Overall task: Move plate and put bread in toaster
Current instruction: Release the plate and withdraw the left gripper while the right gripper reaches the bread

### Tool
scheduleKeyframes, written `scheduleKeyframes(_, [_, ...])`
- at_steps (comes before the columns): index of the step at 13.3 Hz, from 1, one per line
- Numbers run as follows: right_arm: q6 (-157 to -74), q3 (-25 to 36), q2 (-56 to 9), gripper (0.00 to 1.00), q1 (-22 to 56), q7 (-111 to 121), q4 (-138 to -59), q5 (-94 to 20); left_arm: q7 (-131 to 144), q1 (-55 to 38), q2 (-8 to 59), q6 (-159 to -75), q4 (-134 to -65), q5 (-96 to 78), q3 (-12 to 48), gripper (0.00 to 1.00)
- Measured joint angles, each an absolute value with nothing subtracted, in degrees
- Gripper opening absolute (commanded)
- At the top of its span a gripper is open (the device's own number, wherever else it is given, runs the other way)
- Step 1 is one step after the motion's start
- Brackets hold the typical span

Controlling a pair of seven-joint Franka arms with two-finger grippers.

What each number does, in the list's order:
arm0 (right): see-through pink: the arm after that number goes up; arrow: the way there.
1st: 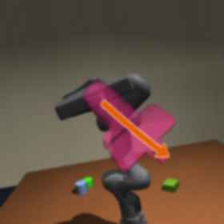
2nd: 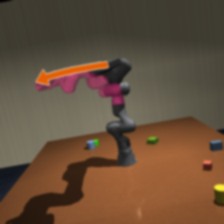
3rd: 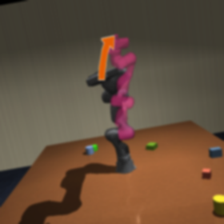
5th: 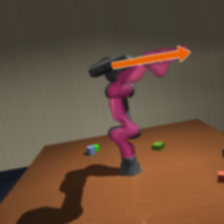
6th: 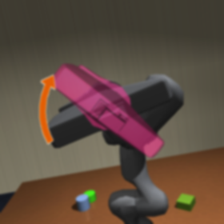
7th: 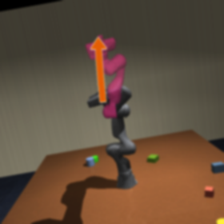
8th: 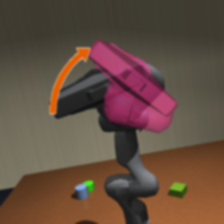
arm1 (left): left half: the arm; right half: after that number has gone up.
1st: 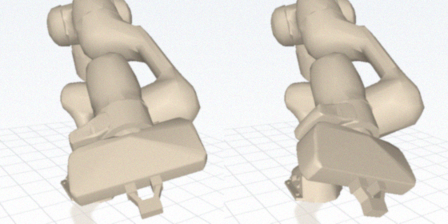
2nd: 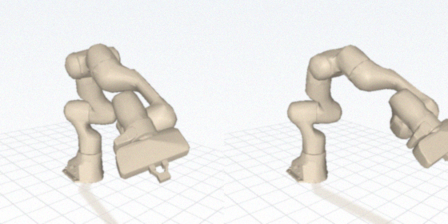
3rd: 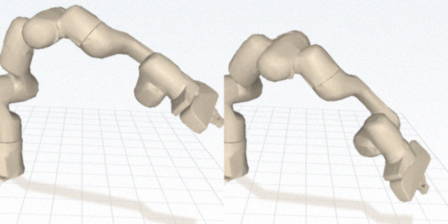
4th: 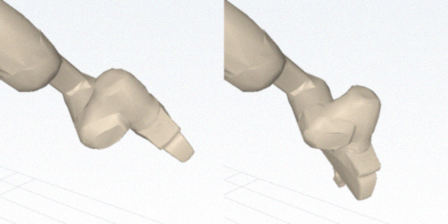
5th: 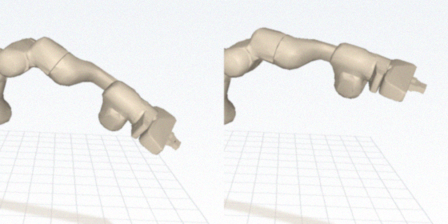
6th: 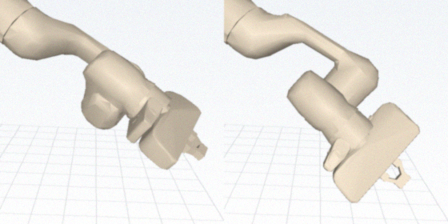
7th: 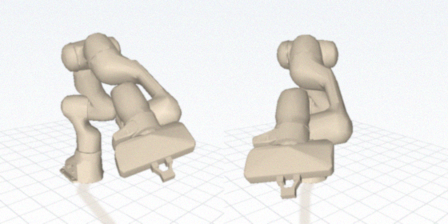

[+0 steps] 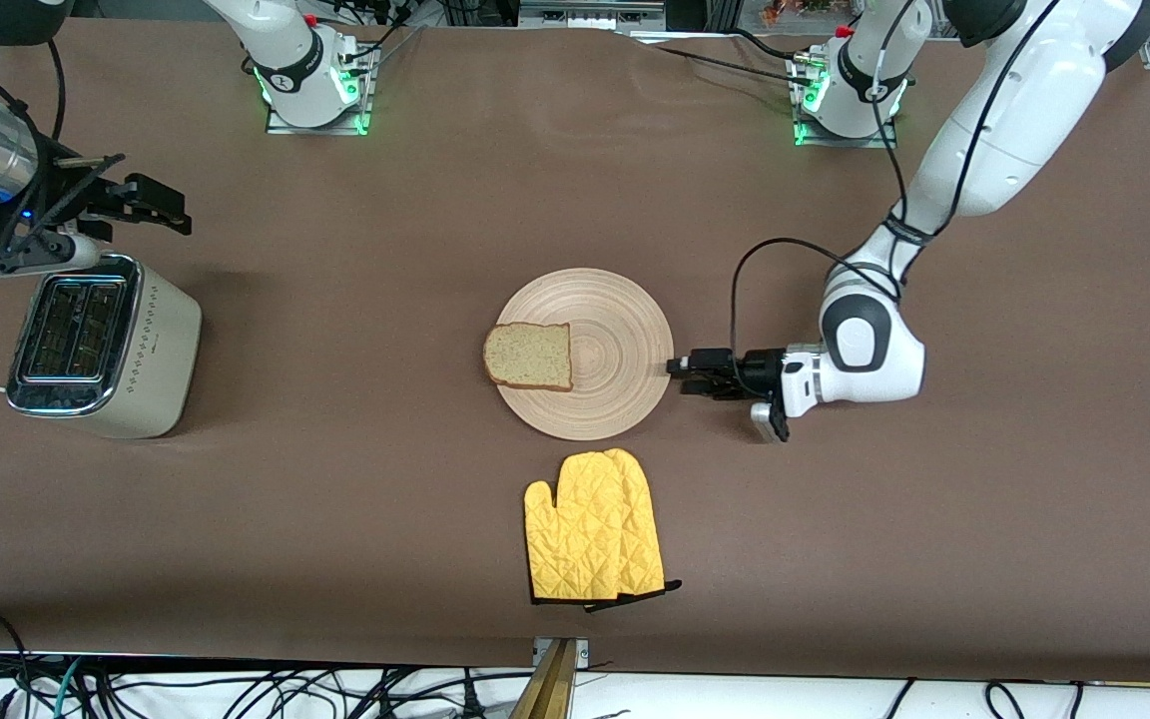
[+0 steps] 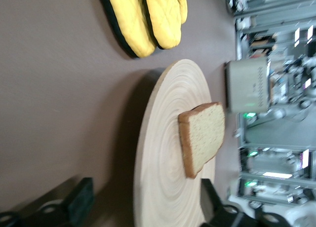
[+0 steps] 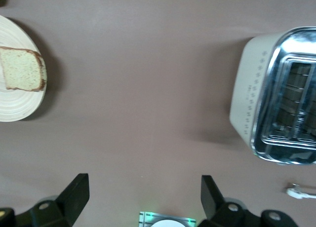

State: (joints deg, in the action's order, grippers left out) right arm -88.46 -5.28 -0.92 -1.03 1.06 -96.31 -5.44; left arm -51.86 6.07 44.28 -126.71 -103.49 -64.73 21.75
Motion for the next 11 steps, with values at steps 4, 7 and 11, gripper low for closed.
scheduleKeyframes(4, [-95.73,-6.51,-4.74,1.0,-0.37,1.06,-97.56,-14.87,-43.46,11.39,38.46,-123.29,-102.27,-45.08,21.52,1.0])
scheduleKeyframes(7, [-102.29,-7.8,-8.23,1.0,0.3,1.52,-99.84,-20.89,-38.42,14.36,35.35,-117.82,-98.89,-31.36,21.11,1.0])
scheduleKeyframes(11, [-108.89,-11.66,-9.42,1.0,0.79,2.37,-103.66,-28.85,-26.55,15.42,29.32,-106.9,-93.18,-18.25,20.79,1.0])
